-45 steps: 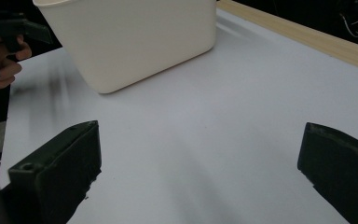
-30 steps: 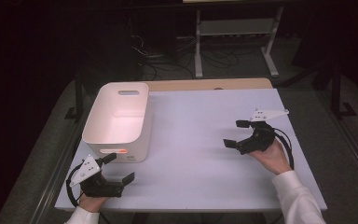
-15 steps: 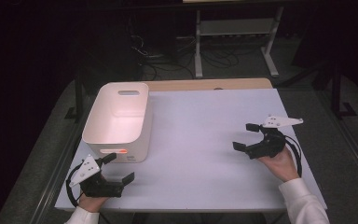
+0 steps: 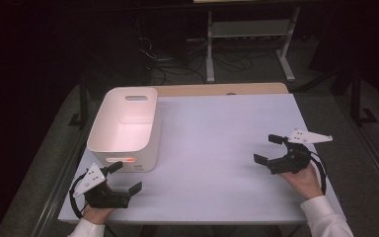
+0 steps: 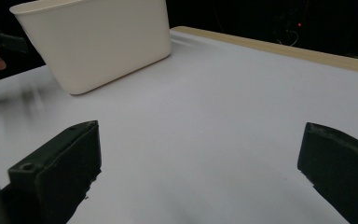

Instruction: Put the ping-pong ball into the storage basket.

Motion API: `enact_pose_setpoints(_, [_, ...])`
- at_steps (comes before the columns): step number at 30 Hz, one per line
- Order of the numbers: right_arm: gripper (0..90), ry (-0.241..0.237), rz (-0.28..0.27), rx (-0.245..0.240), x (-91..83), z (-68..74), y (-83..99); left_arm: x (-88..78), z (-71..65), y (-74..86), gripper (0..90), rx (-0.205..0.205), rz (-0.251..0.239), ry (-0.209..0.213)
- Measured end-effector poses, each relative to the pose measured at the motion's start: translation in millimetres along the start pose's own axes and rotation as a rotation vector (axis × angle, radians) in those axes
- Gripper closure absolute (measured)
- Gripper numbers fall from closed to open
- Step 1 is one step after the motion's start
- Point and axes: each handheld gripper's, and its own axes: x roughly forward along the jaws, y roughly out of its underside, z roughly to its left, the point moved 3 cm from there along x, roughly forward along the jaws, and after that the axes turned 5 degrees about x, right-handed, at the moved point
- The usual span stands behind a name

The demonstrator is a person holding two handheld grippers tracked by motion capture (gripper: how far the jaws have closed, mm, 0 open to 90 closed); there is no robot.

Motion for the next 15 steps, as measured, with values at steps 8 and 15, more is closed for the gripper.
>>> enact_pose_setpoints(8, [0.0,0.025,-0.012,-0.026,-8.3,2.3,10.9,-0.9,-1.0,-0.6,0.0,0.000,-0.005,0.003])
enact_pose_setpoints(15, [0.0,0.035,-0.042,-0.047,-13.8,9.5,14.7,-2.1,-1.3,-1.3,0.0,-0.003,-0.011,0.007])
